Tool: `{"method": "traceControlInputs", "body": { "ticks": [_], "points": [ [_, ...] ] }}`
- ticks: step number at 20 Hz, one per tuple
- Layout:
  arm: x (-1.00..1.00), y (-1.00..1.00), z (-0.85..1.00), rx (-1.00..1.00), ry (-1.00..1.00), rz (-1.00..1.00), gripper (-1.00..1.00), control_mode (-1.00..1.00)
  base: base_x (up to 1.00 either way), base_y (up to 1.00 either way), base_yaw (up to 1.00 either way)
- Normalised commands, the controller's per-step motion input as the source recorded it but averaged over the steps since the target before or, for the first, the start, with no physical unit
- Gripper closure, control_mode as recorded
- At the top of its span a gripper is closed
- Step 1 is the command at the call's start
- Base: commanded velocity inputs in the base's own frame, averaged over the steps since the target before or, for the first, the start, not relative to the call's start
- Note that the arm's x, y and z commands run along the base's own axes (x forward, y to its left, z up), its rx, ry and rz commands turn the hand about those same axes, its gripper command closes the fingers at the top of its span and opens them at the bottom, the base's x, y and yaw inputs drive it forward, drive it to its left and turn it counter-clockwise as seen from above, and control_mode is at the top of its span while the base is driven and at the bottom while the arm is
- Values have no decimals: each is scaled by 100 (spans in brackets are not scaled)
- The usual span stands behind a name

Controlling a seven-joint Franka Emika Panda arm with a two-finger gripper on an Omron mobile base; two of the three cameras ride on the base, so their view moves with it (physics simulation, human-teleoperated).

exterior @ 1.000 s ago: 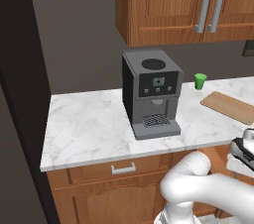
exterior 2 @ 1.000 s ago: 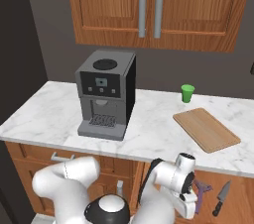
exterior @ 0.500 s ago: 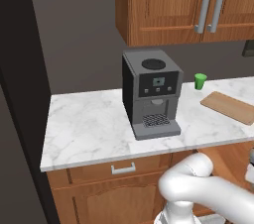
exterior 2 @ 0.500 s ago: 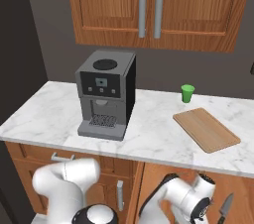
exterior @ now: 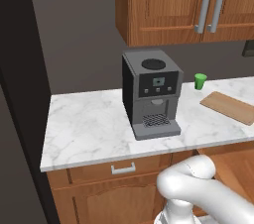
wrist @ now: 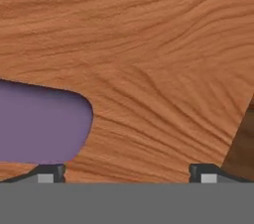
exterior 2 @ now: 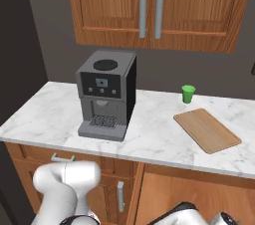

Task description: Open the drawer on the right and place the cutting tools on the cutting board.

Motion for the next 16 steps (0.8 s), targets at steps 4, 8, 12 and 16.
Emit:
{"method": "traceControlInputs", "body": {
  "ticks": [4,8,12,16],
  "points": [
    [-91,-19,4,-5,0,-33,-100,-100,0,0,0],
    [4,1,53,-12,-1,-20,-100,-100,0,0,0],
    [75,1,72,-15,-4,-11,-100,-100,0,0,0],
    [53,0,52,-16,0,-4,-100,-100,0,0,0]
  ]
}}
